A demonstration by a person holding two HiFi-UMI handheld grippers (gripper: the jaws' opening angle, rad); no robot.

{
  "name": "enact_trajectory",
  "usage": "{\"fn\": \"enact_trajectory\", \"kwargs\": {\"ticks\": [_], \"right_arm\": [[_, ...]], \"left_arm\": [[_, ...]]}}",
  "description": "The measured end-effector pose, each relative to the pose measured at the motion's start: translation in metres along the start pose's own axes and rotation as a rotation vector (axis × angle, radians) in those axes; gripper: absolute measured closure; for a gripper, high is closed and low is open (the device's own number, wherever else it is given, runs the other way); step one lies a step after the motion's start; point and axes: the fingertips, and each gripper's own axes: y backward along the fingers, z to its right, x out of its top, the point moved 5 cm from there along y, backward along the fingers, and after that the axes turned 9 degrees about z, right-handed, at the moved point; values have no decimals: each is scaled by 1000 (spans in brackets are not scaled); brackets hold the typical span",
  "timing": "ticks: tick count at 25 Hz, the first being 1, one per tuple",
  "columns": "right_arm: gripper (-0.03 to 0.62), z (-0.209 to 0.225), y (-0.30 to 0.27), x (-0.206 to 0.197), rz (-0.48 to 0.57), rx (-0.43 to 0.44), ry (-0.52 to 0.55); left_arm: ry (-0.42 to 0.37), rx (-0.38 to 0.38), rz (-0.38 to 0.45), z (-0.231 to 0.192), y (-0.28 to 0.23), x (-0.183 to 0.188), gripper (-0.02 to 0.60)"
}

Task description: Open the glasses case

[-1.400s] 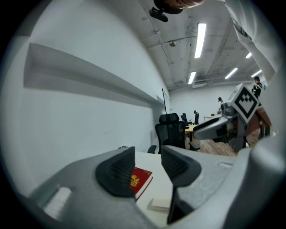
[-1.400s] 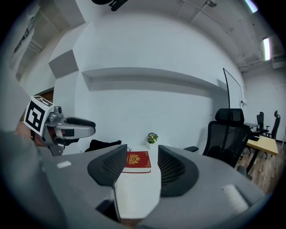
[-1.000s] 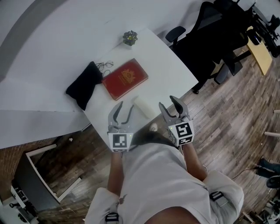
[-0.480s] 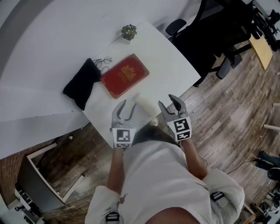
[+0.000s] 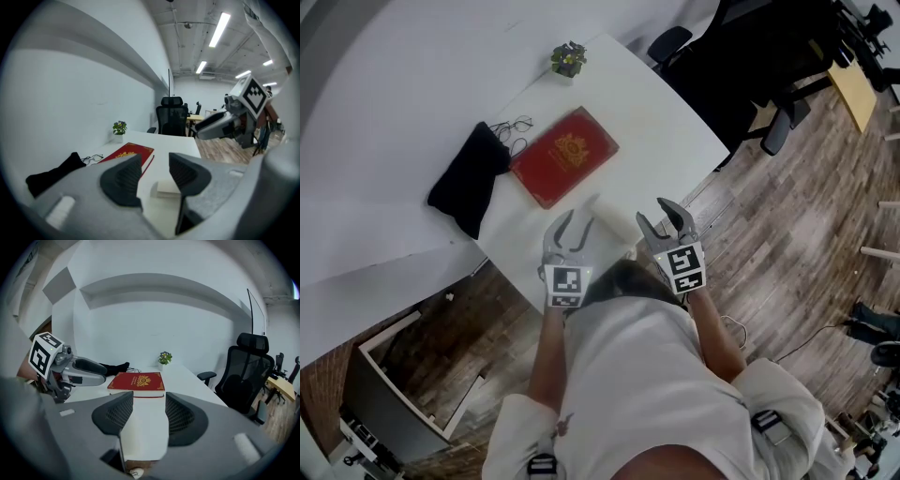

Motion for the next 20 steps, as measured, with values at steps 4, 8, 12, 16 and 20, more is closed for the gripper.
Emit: {"fn": "enact_trajectory", "kwargs": {"ticks": [4,8,12,16,20], "right_arm": [[390,-5,-9,-5,-21,-2,3],[390,-11,-17,-15,-54,13,7],[390,-15,-25,-21,-76,29,15],[390,-18,-32,-27,-98,43,19],[390,-21,-38,-33,-120,59,16]], "left_arm": [[12,-20,-26,-3,-4,-13,402],[25,-32,-48,-5,-6,-25,402],[37,-35,-68,-8,-8,-34,400],[47,-39,-88,-10,-10,-42,400],[55,-52,-108,-9,-14,-51,400]]}}
